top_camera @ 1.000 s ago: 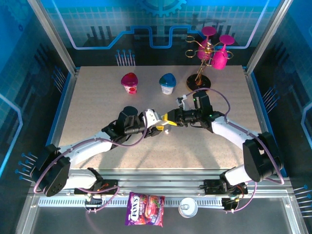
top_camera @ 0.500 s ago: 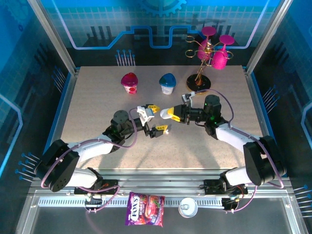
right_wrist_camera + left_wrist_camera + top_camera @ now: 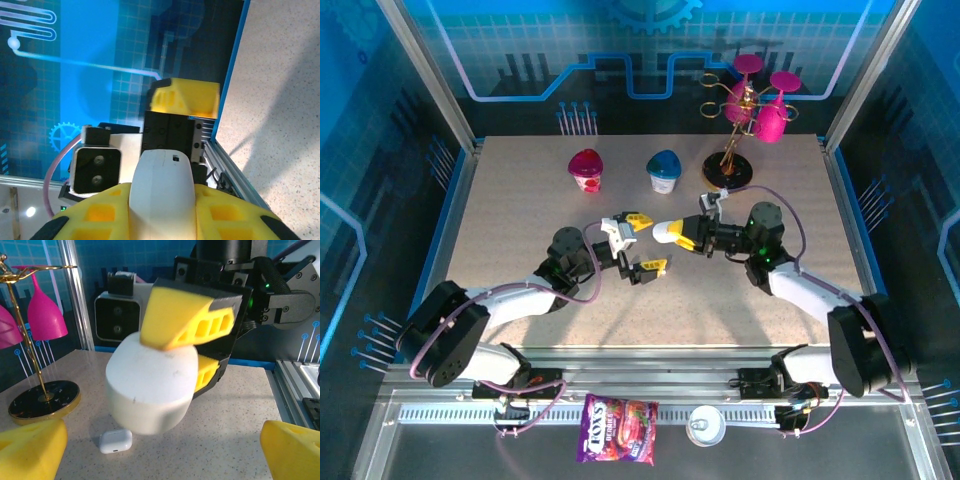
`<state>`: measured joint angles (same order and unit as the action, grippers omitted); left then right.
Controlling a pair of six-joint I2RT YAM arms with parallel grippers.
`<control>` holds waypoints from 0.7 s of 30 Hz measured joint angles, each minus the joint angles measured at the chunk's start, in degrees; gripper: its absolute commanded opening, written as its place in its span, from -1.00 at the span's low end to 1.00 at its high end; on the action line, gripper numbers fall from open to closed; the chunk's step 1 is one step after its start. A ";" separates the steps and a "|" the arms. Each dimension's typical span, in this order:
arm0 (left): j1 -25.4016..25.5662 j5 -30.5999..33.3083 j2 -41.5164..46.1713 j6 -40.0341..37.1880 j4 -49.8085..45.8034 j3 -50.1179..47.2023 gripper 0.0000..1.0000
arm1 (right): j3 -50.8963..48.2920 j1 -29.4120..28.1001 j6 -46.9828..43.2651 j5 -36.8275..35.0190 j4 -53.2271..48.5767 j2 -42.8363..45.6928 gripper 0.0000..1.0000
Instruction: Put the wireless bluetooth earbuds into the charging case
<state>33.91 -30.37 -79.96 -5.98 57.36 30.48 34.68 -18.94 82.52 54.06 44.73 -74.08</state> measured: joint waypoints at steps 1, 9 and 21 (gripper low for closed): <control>0.11 -0.11 -0.17 0.13 0.48 0.00 0.99 | 0.00 0.00 -0.28 -0.04 -0.61 0.98 -0.64; 1.75 -0.81 -2.67 1.20 3.72 0.00 0.98 | -0.17 0.00 -0.17 -0.07 -1.88 3.76 -0.65; 2.27 -2.10 -4.04 3.26 10.69 0.00 0.56 | -1.79 0.00 3.78 -0.09 1.20 4.28 -0.65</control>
<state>36.18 -32.47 -84.01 -2.72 68.05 30.48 32.88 -18.94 86.30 53.98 45.93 -69.80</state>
